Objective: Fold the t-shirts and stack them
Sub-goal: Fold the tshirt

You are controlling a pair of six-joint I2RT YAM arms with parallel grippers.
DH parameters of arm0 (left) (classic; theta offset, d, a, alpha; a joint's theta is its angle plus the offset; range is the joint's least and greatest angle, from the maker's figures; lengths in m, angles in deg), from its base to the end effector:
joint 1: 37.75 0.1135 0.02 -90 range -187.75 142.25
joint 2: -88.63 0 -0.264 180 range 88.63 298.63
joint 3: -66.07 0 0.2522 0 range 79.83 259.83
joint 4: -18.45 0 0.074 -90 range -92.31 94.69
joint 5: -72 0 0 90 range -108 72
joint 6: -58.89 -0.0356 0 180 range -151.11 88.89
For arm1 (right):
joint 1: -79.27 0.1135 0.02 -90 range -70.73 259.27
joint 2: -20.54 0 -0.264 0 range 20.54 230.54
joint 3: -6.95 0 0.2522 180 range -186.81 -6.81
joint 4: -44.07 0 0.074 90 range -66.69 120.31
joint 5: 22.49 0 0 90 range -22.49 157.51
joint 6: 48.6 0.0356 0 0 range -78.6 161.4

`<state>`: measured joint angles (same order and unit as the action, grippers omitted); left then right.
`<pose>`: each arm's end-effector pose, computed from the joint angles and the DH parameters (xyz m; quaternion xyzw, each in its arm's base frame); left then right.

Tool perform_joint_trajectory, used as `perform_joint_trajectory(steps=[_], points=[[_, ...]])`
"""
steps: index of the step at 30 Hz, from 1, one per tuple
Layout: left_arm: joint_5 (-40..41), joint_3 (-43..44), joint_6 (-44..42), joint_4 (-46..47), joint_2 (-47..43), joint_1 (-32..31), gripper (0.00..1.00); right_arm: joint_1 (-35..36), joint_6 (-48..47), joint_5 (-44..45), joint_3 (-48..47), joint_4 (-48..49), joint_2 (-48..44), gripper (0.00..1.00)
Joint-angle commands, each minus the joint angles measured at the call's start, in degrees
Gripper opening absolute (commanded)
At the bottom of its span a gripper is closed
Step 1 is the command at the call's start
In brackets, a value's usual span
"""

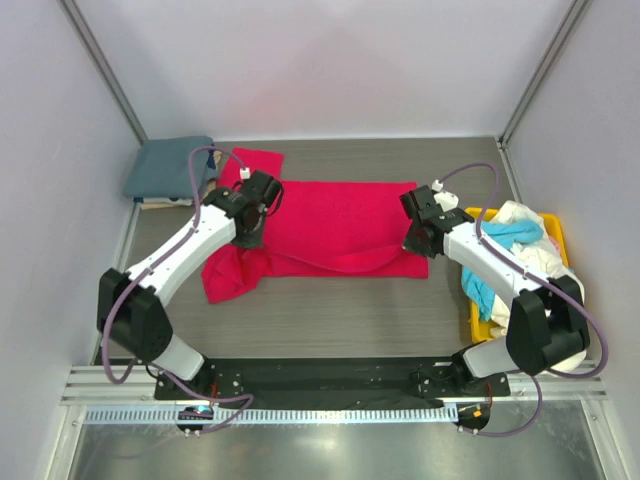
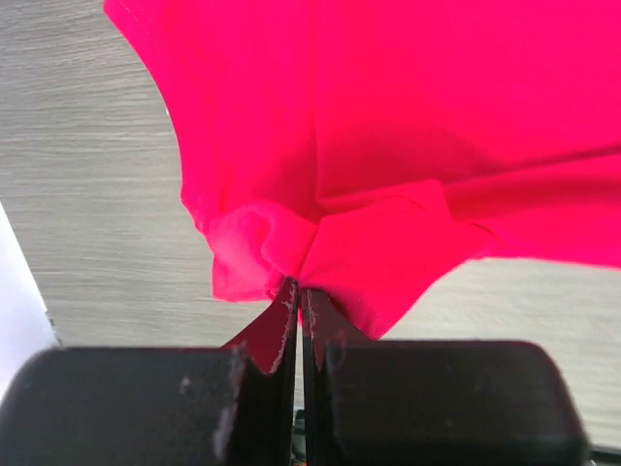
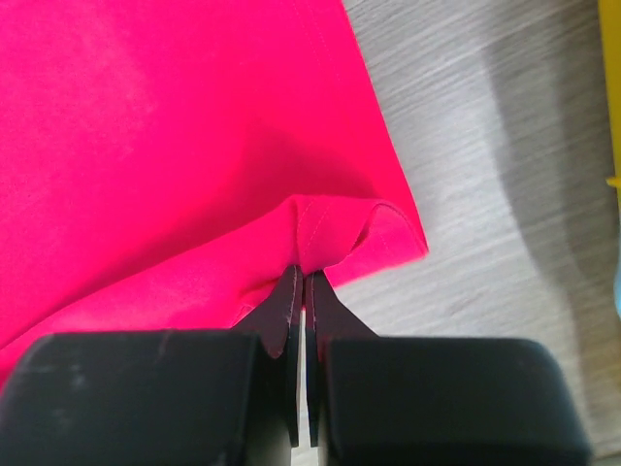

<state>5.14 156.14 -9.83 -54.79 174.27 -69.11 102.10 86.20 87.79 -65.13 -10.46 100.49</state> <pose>0.2549 -0.1390 0.2967 0.0479 0.9625 0.0968 0.2489 0.2569 0.0947 0.2437 0.2234 0.9304 -0.0114 0.2902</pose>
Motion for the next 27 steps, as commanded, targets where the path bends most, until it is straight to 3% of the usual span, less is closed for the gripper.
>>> perform_joint_trajectory(steps=[1, 5, 14, 18, 19, 20, 21, 23, 24, 27], points=[[-0.64, 4.09, -5.63, 1.83, 3.81, 3.31, 0.0, -1.99, -3.75, -1.9, -2.49, 4.47, 2.84, 0.01], [2.52, 8.49, -8.61, 0.43, 12.67, 4.46, 0.0, -4.02, -5.24, -3.48, -4.42, 5.7, 7.15, 0.01], [10.61, 27.29, -14.94, -4.75, 30.35, 6.83, 0.0, -8.24, -7.0, -6.73, -10.83, 7.11, 17.69, 0.01], [17.81, 35.37, -18.81, -5.82, 38.18, 7.62, 0.04, -9.56, -7.71, -7.88, -14.53, 7.2, 22.0, 0.11], [19.21, 36.96, -18.82, -5.99, 41.24, 8.15, 0.09, -9.82, -8.14, -8.05, -15.41, 7.2, 22.97, 0.16], [21.14, 38.8, -17.6, -8.08, 42.4, 8.59, 0.17, -10.34, -8.58, -8.66, -17.42, 7.11, 23.94, 0.39], [20.9, 43.26, -15.67, -9.93, 43.54, 9.11, 0.39, -10.7, -8.93, -8.84, -18.48, 7.11, 25.69, 0.53], [18.71, 45.32, -9.6, -12.23, 41.99, 10.26, 0.52, -11.22, -9.9, -8.32, -20.76, 6.5, 26.14, 0.79], [15.39, 42.54, -8.81, -10.93, 39.88, 10.43, 0.61, -12.01, -10.08, -8.06, -20.86, 6.06, 25.01, 0.83], [7.75, 31.5, -3.72, -3.29, 26.98, 11.05, 0.73, -13.59, -9.73, -6.48, -17.89, 6.23, 20.8, 0.89]])
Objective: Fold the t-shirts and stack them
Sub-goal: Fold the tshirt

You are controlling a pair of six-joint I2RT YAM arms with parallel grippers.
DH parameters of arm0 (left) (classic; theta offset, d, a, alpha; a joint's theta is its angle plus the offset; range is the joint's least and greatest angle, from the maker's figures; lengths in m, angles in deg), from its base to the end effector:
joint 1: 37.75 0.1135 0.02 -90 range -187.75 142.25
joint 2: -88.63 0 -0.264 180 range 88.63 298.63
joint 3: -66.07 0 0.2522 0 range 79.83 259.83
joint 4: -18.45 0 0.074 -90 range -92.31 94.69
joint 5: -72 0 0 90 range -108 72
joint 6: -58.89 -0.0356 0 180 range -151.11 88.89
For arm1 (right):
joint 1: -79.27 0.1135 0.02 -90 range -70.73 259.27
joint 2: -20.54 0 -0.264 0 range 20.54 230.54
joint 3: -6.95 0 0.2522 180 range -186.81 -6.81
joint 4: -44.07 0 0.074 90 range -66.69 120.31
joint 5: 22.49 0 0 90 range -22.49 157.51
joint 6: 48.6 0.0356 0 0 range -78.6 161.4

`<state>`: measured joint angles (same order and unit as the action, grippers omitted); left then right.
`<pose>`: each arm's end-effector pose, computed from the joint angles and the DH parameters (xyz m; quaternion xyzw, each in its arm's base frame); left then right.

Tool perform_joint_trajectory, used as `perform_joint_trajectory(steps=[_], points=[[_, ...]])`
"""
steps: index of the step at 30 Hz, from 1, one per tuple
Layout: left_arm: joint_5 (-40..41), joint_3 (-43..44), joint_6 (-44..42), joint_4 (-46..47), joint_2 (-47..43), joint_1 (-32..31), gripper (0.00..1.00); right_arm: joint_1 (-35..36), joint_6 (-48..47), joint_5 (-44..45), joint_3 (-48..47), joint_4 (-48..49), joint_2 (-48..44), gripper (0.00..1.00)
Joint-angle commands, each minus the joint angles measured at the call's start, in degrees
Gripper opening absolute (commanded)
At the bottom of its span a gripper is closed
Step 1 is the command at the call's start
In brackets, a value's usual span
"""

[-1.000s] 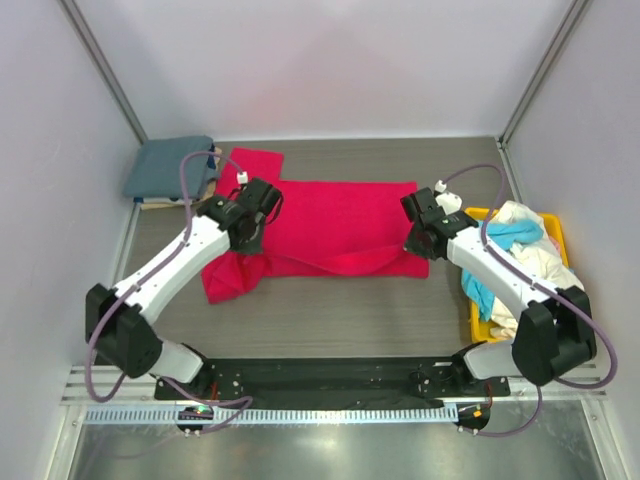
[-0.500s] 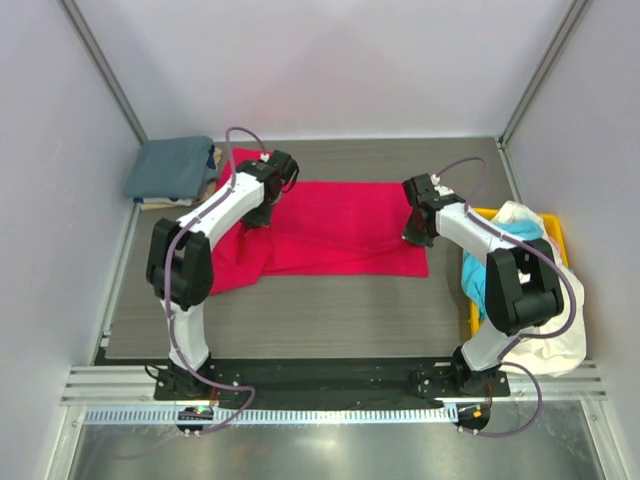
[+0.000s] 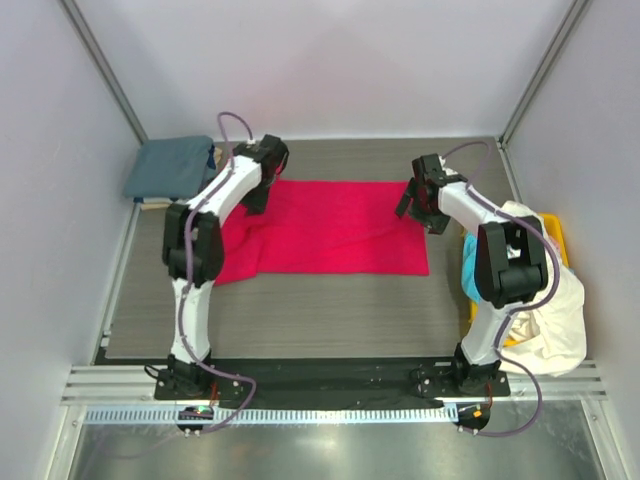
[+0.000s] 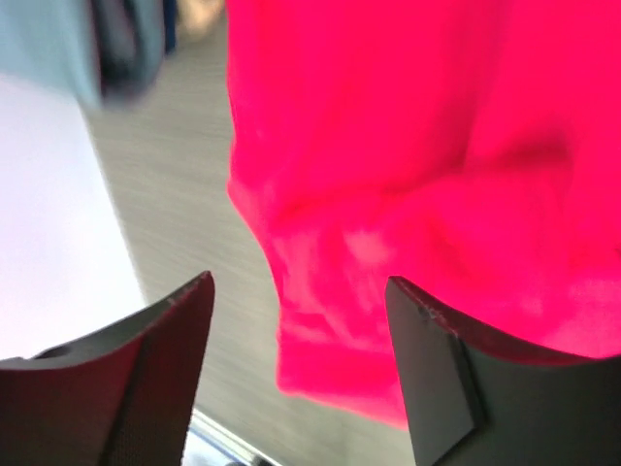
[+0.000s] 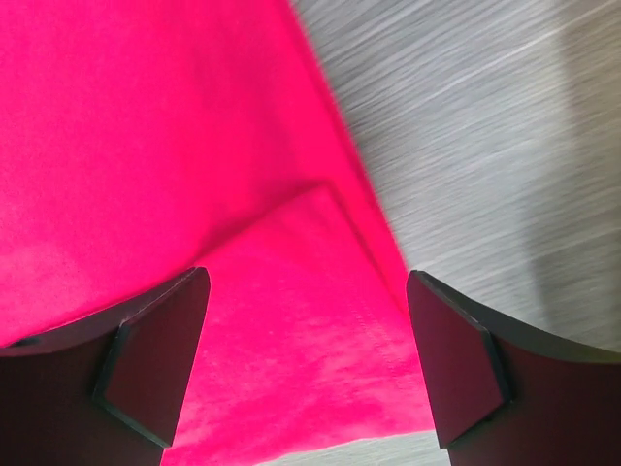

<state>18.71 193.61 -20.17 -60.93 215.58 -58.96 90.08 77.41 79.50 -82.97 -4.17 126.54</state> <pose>0.4280 -0.1433 0.2265 0.0539 0.9435 0.2755 0.1759 0.3769 0.0644 0.1993 0.2342 0.9412 -0.0056 0.2433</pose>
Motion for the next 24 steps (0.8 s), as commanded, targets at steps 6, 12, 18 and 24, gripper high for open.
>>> perform_joint_trajectory(steps=[6, 12, 18, 24], points=[[-13.24, -38.72, 22.44, 18.59, -44.92, 2.4, 0.79, -1.76, 1.77, -0.3, 14.44, 2.48, -20.37, 0.9], [-22.28, -65.03, 35.8, 30.19, -63.38, 9.95, 0.8, -1.67, 4.24, -7.41, 28.25, 6.7, -28.3, 0.89], [-26.86, -77.8, 40.38, 38.81, -66.48, 15.22, 0.8, -1.67, 3.72, -9.09, 32.92, 10.56, -26.29, 0.83], [-25.12, -83.89, 44.34, 43.3, -66.75, 19.1, 0.81, -1.67, 3.54, -9.27, 33.01, 14.17, -22.77, 0.79]])
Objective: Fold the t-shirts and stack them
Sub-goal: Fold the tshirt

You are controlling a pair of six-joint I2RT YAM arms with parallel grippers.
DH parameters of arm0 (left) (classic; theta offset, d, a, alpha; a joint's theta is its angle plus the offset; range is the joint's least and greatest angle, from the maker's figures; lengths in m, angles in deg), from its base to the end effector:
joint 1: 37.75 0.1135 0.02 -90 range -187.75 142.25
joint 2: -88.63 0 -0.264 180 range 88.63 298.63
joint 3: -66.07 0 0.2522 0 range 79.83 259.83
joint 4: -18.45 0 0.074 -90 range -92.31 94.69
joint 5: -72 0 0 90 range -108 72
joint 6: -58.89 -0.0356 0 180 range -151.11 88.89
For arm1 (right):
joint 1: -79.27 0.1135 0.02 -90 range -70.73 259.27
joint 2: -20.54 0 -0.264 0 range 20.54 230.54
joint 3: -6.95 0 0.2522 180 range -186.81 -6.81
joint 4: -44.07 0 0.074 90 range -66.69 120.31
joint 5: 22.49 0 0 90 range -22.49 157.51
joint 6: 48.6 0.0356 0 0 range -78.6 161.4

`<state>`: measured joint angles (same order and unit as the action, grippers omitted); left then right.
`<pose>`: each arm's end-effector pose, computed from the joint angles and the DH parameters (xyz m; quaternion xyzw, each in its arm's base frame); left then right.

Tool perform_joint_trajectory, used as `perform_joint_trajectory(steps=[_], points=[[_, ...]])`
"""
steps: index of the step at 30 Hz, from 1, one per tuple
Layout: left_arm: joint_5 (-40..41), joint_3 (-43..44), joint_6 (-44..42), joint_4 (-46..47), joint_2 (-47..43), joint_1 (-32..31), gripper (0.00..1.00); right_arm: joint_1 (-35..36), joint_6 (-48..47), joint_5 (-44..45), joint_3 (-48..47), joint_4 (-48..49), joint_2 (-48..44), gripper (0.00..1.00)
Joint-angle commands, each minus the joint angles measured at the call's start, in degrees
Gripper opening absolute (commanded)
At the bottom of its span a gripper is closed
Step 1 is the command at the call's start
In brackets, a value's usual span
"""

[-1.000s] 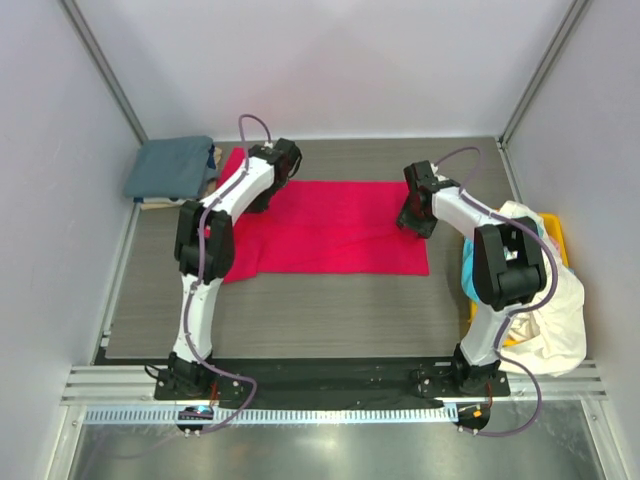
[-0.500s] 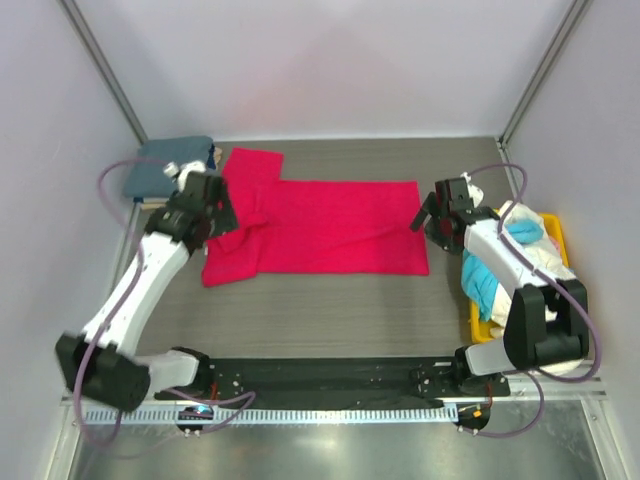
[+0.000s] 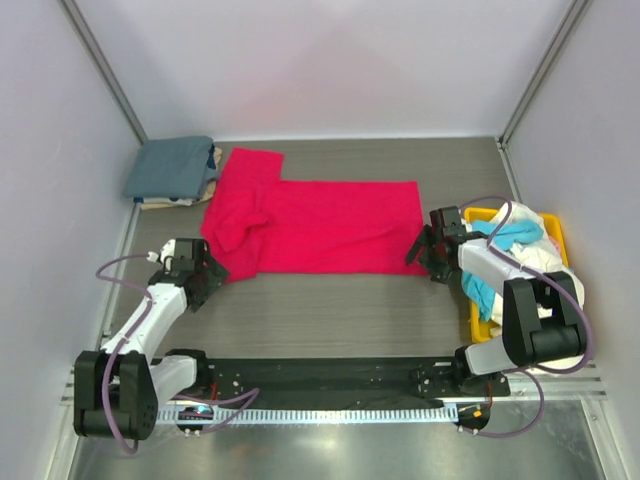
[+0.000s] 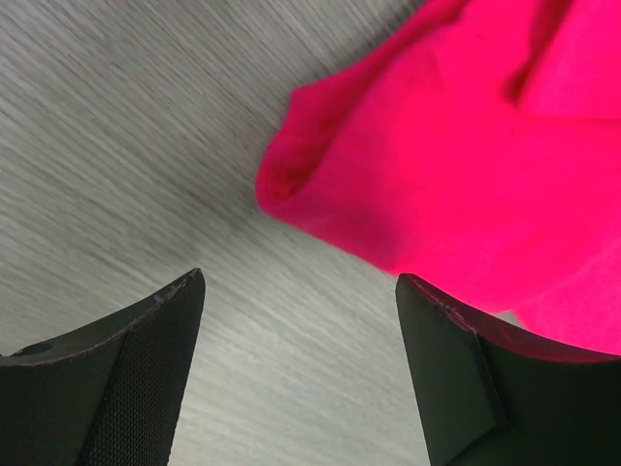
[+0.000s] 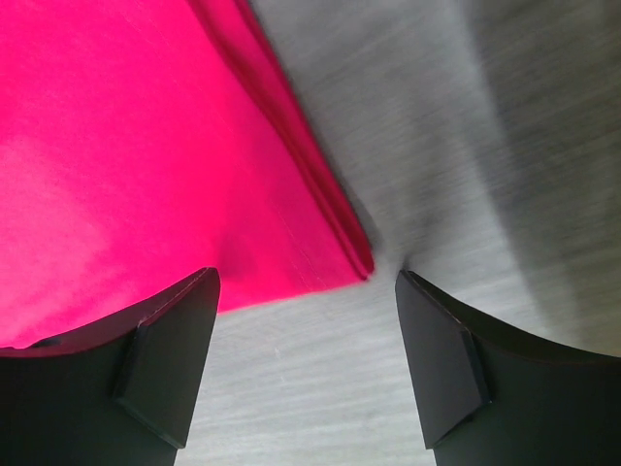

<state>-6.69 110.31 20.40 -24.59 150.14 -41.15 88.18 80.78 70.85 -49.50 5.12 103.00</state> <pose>0.1889 -0.0042 0.1760 -0.4151 0.8681 -0.0330 0.2702 0.2556 0.0380 0.1654 0.2625 0.9399 0.0627 0.2094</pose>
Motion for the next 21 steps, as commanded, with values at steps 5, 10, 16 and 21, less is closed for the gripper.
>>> perform_joint_trajectory(steps=[5, 10, 16, 21], points=[[1.87, -5.07, 6.32, 12.92, -1.23, 2.52, 0.77, 0.23, 0.18, -0.52, -0.63, 6.64, 3.67, 0.72], [2.75, -6.22, 7.38, 19.24, 2.11, 3.14, 0.69, 0.15, 0.44, -0.35, -0.28, 7.7, 4.64, 0.36], [1.96, -1.14, 5.36, 18.59, 4.76, 5.42, 0.0, -0.55, -0.87, 0.61, -2.12, 6.92, 4.39, 0.01], [6.35, 4.06, 4.31, 4.61, -5.33, 8.4, 0.0, -7.21, -2.28, 3.96, -3.36, 0.85, -4.38, 0.01]])
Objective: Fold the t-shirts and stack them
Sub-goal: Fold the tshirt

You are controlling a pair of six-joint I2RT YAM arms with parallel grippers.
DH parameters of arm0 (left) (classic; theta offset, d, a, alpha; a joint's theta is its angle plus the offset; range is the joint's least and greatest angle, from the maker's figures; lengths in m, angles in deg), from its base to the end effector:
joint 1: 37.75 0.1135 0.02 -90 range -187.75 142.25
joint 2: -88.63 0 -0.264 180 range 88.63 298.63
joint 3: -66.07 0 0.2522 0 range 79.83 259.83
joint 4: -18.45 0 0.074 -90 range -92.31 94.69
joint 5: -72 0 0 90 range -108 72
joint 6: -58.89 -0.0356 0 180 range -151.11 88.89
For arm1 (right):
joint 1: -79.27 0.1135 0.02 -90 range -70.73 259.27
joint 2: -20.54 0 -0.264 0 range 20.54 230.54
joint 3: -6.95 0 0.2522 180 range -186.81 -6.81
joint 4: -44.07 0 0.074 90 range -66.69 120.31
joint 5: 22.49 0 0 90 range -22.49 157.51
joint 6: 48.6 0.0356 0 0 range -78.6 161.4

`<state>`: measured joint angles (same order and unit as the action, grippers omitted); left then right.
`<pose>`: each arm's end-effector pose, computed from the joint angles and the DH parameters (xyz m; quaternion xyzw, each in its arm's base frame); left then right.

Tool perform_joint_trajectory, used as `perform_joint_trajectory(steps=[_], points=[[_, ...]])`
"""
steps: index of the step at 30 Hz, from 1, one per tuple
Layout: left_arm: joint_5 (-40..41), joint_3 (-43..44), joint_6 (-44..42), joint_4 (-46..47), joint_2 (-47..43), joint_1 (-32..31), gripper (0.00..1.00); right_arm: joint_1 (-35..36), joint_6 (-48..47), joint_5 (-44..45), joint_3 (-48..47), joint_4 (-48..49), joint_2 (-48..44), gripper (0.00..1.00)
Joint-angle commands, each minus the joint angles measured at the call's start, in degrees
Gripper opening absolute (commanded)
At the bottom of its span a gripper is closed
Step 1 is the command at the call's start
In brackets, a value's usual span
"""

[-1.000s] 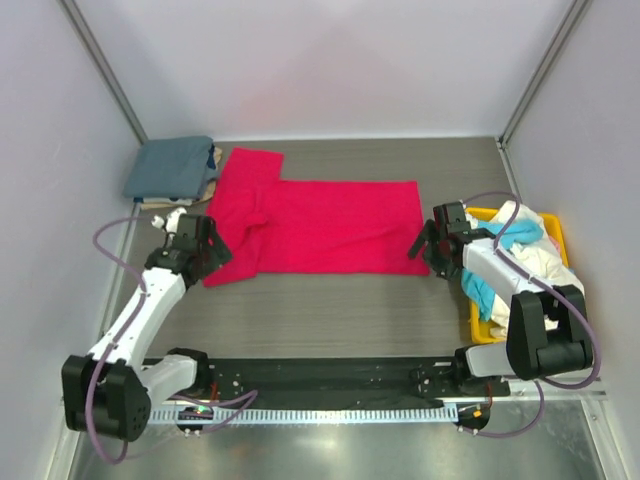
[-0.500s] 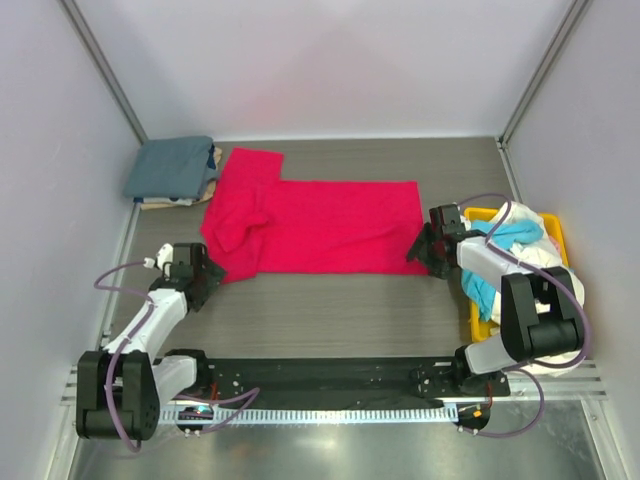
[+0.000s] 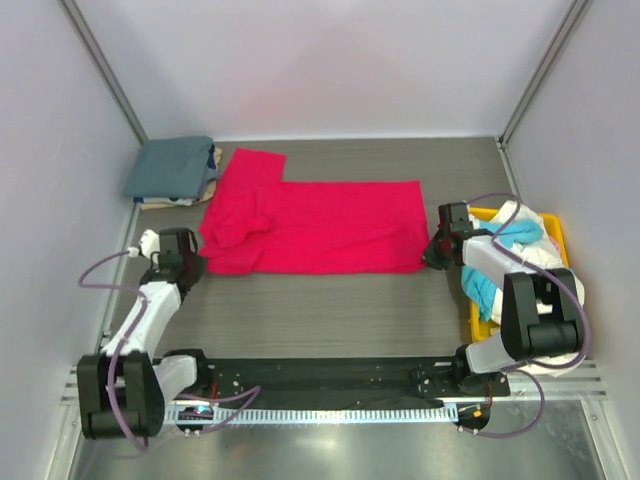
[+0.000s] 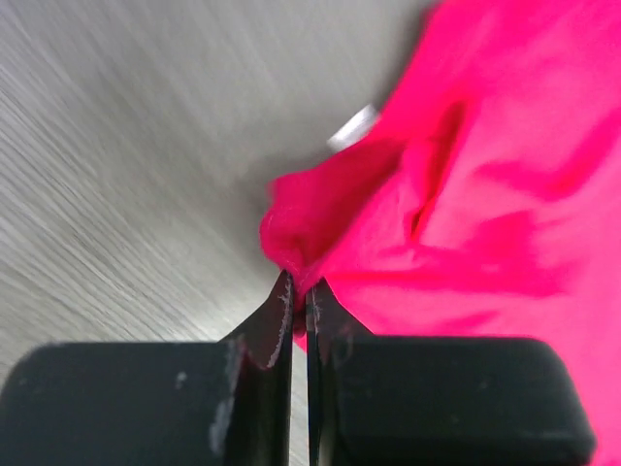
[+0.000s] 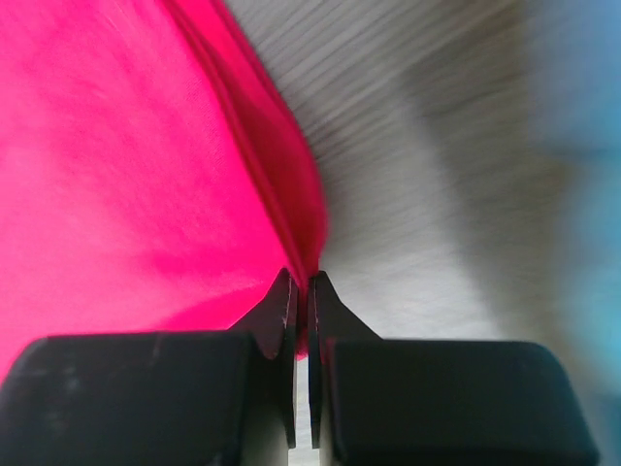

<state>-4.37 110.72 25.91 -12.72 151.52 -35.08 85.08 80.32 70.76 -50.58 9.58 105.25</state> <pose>0.2093 0.0182 0.1871 -0.4992 0.7873 -0.0583 0.3572 0.2708 0.0255 0.1648 0.2828 0.9271 0.0677 0.2367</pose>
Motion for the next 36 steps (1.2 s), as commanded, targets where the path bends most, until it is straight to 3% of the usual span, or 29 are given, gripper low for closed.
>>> perform_joint_trajectory(steps=[1, 5, 13, 16, 17, 18, 19, 20, 22, 23, 26, 28, 31, 32, 36], points=[[3.6, 3.73, -1.55, -8.68, -10.47, 3.12, 0.0, -5.0, -1.83, 4.05, -2.2, -4.31, -7.79, 0.01], [3.69, 3.65, -1.64, -14.13, -18.66, 4.09, 0.0, -7.39, -2.09, 2.3, -1.23, -7.04, -11.31, 0.01], [2.55, 3.91, -0.76, -26.86, -26.85, 4.09, 0.0, -7.39, 0.37, -1.31, 4.73, -9.41, -17.72, 0.01], [1.76, 4.35, 1.6, -30.4, -32.73, 3.3, 0.07, -7.39, 1.33, -1.22, 6.32, -11.87, -22.12, 0.01], [0.71, 4.96, 2.48, -31.53, -33.62, 3.39, 0.15, -7.39, 1.42, -1.49, 6.41, -13.44, -23.52, 0.03], [0.26, 5.49, 3.01, -33.46, -34.5, 3.39, 0.21, -7.3, 1.77, -1.84, 6.41, -14.33, -25.88, 0.13], [-0.18, 6.36, 3.19, -34.7, -33.9, 3.21, 0.31, -7.38, 1.86, -1.93, 6.33, -15.12, -27.3, 0.44], [-0.53, 9.07, 3.1, -36.28, -33.11, 3.12, 0.52, -7.39, 2.04, -2.1, 6.07, -16.87, -28.36, 0.59], [-0.53, 11.81, 1.1, -39.18, -31.44, 3.12, 0.68, -7.39, 2.04, -1.67, 4.58, -18.55, -31.26, 0.83], [-0.01, 14.26, 0.56, -39.71, -31.43, 3.04, 0.75, -7.39, 1.78, -1.4, 3.79, -19.77, -31.79, 0.85], [1.67, 17.53, -4.25, -37.98, -32.31, 3.12, 0.76, -7.39, 0.99, -1.92, 0.53, -20.4, -31.97, 0.86], [-1.04, 17.27, -7.16, -31.05, -31.17, 3.12, 0.76, -7.39, -0.06, -2.1, -1.92, -19.96, -30.4, 0.86], [-8.58, 18.14, -11.74, -22.6, -23.89, 3.04, 0.75, -7.04, -2.52, -4.54, -4.3, -17.24, -28.03, 0.86], [-10.18, 18.76, -13.32, -20.58, -17.69, 3.04, 0.73, -6.69, -2.96, -4.82, -4.92, -16.11, -26.36, 0.86], [-8.28, 28.58, -18.49, -16.43, -0.03, -1.52, 0.74, -3.61, -4.2, -4.92, -7.73, -14.69, -23.28, 0.86]])
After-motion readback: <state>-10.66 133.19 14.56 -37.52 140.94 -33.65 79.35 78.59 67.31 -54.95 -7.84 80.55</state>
